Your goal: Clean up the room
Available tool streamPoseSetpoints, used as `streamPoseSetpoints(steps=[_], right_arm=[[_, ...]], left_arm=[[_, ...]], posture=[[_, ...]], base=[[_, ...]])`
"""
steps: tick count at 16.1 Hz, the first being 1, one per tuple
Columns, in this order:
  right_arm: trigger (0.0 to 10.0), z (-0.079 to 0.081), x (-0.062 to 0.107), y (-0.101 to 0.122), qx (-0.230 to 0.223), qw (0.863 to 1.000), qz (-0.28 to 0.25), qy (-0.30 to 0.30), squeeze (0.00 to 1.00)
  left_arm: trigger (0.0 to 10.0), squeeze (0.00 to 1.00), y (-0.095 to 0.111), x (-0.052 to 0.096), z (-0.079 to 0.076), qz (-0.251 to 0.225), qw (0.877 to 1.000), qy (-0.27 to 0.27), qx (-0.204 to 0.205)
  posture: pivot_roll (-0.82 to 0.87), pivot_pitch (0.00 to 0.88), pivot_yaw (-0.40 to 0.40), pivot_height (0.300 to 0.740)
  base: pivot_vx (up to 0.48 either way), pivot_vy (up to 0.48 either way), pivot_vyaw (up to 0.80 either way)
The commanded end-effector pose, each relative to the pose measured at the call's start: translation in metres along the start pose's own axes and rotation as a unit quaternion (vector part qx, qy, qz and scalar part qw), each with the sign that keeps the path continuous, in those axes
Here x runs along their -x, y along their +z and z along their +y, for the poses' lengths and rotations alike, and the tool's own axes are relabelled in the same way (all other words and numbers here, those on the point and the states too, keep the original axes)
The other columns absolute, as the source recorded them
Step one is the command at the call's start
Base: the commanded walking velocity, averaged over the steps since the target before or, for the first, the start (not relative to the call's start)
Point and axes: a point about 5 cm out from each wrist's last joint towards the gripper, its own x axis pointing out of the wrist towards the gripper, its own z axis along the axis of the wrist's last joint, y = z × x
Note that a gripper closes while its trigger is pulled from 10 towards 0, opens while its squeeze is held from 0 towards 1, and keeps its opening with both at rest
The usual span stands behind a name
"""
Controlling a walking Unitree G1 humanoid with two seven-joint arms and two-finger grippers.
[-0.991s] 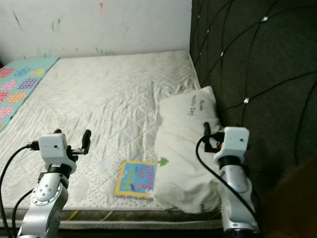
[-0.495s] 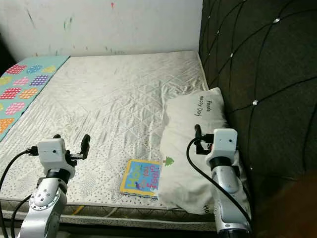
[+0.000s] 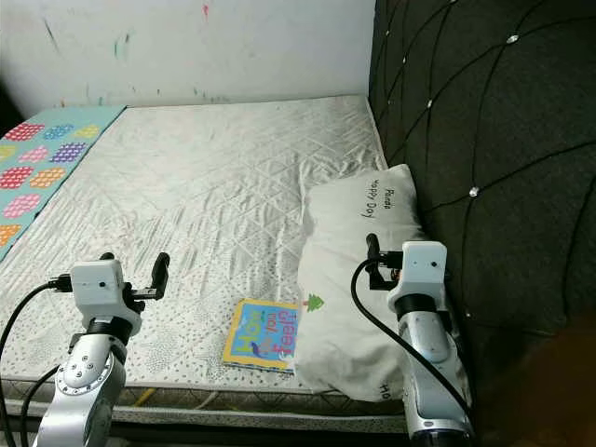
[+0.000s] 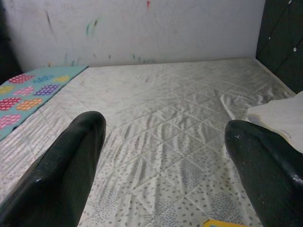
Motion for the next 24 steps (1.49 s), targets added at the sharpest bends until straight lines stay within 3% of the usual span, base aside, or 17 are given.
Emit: streamPoseSetpoints(steps=[1, 21, 24], right_arm=[[10.0, 0.003, -0.002, 0.001, 0.0, 1.0, 0.001, 0.004, 0.0], [10.0, 0.003, -0.002, 0.001, 0.0, 1.0, 0.001, 0.004, 0.0], [10.0, -0.002, 0.001, -0.017, 0.029, 0.999, 0.041, -0.001, 0.0]], left_arm=[[10.0, 0.0, -0.001, 0.0, 0.004, 0.002, 1.0, 0.006, 0.001], [10.0, 0.0, -0.001, 0.0, 0.004, 0.002, 1.0, 0.006, 0.001], [10.0, 0.0, -0.006, -0.001, 0.001, 0.013, 1.0, 0.006, 0.021]], posture=[[-0.19, 0.0, 0.128, 0.74], [-0.19, 0.0, 0.128, 0.74], [-0.19, 0.0, 0.128, 0.74]], base=[[0.0, 0.0, 0.0], [0.0, 0.0, 0.0], [0.0, 0.0, 0.0]])
